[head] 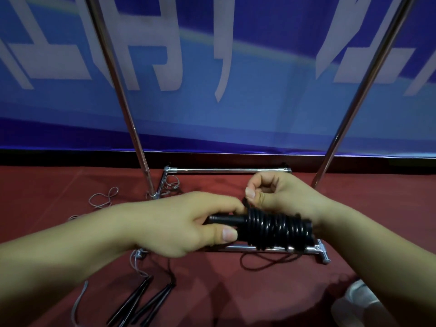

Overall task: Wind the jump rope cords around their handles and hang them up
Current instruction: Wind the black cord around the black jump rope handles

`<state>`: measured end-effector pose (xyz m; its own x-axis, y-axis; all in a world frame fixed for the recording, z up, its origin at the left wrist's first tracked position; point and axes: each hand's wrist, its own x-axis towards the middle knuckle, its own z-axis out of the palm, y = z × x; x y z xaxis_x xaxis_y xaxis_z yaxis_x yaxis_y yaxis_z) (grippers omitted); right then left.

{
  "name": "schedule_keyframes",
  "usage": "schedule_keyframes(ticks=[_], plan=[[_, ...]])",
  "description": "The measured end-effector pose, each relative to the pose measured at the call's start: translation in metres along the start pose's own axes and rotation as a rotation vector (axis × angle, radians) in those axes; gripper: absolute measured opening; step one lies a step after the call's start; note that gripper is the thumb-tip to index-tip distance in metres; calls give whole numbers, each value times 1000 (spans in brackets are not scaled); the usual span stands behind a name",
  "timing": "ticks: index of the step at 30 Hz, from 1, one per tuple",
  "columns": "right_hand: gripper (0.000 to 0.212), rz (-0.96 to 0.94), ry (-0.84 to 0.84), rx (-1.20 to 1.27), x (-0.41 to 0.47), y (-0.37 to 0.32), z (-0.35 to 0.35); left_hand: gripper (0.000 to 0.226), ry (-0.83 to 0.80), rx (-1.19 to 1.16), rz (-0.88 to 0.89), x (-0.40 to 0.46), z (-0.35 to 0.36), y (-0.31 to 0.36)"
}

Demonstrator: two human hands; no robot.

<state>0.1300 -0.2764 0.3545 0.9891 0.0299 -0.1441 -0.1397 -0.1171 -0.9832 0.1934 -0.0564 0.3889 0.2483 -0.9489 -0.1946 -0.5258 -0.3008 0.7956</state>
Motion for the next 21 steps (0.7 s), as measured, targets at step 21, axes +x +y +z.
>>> schedule_keyframes(ticks=[21], plan=[[29, -4, 145, -712, -15, 14, 31, 17, 773, -249, -189, 32, -11, -39]])
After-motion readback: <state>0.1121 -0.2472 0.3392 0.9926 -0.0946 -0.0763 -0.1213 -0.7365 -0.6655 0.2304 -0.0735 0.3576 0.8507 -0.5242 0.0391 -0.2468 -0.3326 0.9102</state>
